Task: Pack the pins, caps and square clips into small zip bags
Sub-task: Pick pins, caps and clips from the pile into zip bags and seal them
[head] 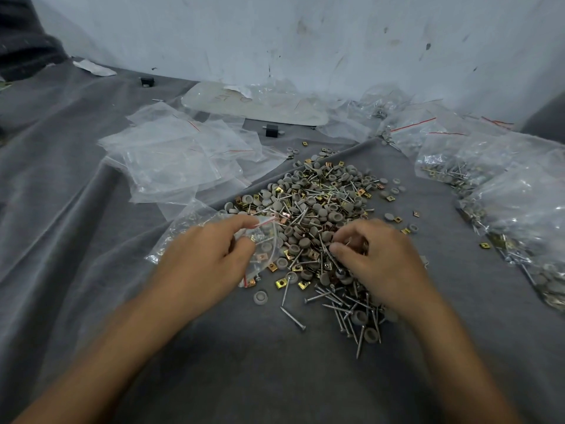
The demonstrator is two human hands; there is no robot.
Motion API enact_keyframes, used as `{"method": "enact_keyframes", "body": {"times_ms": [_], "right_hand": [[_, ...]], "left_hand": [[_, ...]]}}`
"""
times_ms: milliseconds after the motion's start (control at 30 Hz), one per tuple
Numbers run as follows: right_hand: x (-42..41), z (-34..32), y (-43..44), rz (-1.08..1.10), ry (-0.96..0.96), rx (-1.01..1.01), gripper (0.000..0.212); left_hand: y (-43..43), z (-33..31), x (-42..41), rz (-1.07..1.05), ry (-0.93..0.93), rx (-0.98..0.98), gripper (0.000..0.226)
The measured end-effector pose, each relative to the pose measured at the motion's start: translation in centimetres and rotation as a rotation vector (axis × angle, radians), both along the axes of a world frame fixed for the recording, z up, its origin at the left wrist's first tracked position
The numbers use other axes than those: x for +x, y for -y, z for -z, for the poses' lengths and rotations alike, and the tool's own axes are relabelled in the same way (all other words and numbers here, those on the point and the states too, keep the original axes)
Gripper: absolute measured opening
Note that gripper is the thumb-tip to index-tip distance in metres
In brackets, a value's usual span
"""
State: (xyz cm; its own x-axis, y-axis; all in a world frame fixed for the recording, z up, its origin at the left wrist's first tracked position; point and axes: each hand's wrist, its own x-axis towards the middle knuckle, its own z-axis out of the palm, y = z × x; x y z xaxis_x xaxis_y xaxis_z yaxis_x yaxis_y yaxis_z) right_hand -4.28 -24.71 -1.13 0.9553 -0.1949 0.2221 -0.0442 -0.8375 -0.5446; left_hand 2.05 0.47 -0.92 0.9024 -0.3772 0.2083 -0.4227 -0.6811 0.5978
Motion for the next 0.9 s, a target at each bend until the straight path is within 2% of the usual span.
{"method": "enact_keyframes", "body": {"times_ms": [67,167,300,467,800,900], "right_hand": [[-0.3,0.1,0.3,-0.050,-0.101,-0.024,0.016],[-0.5,0.2,0.0,-0.083,-0.139,-0.107,0.026],[-0.3,0.0,-0.4,-0.038,-0.165,-0.224,0.015],[-0.2,0.2,-0.7,-0.088,-0.173,-0.139,0.013],[0.1,0.7,-0.2,0.044,0.035,-0.009,0.023],[0.0,0.3,-0.3,0.018,0.056,0.147,0.018]], "left_hand": [[0.1,-0.1,-0.1,0.006,-0.001,0.015,0.041],[0.2,-0.2,-0.1,0.006,-0.022,0.014,0.041],[0.3,-0.3,-0.3,0.003,-0.053,-0.001,0.039],[0.3,-0.4,-0.4,0.005,-0.078,-0.019,0.041],[0.2,-0.7,-0.4,0.011,-0.091,-0.022,0.044],[0.3,-0.7,-0.5,0.014,-0.089,-0.031,0.044]]}}
